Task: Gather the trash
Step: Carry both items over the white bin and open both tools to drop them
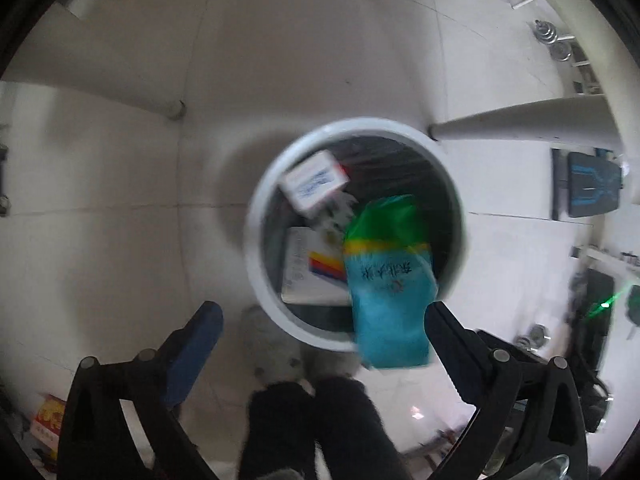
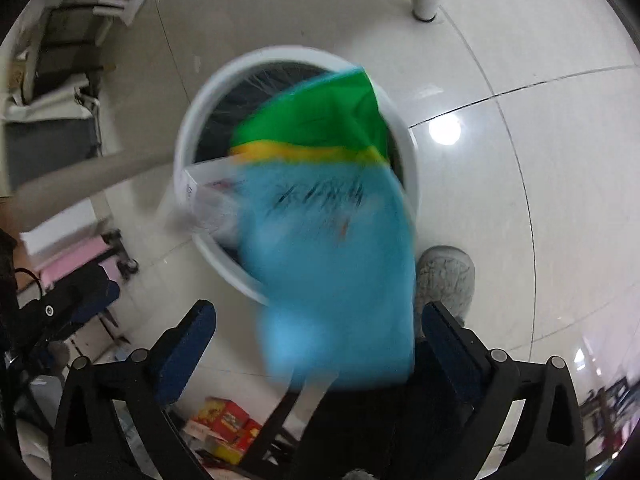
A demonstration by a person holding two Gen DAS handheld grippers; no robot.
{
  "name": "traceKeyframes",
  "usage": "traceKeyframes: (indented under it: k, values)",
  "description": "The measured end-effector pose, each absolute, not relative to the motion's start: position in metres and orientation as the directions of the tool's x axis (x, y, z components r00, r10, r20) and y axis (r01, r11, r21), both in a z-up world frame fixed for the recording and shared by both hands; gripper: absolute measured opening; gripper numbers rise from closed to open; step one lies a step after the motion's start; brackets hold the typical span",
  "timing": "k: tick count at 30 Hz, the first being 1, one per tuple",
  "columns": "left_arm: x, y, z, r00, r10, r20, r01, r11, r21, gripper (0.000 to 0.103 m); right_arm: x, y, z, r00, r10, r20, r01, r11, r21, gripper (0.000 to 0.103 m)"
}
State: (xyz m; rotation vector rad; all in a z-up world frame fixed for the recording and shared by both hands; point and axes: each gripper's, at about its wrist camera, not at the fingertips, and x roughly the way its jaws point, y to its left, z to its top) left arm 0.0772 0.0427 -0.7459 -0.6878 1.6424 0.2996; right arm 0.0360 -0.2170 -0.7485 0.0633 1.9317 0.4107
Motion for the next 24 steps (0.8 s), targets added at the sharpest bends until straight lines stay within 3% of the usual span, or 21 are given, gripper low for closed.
traceKeyframes:
  k: [5, 13, 24]
  values:
    - [0.061, 0.045, -0.723, -0.066, -0.110, -0.992, -0.561, 0.826, -0.054, 0.103, 0.035, -0.217, -0.734, -0.325, 0.159, -0.932, -0.190, 0.955, 0.229, 0.103]
    - [0.049, 0.042, -0.686, -0.075, -0.063, -0.995, -0.527, 0.850, -0.014, 0.103, 0.054, -0.208, -0.685, -0.171, 0.007, -0.985, -0.305, 0.951, 0.060, 0.103]
    - [0.026, 0.025, -0.620, -0.063, -0.042, -0.997, -0.510, 0.860, -0.004, 0.103, 0.045, -0.203, -0.598, -0.083, -0.002, -0.997, -0.336, 0.942, 0.026, 0.103]
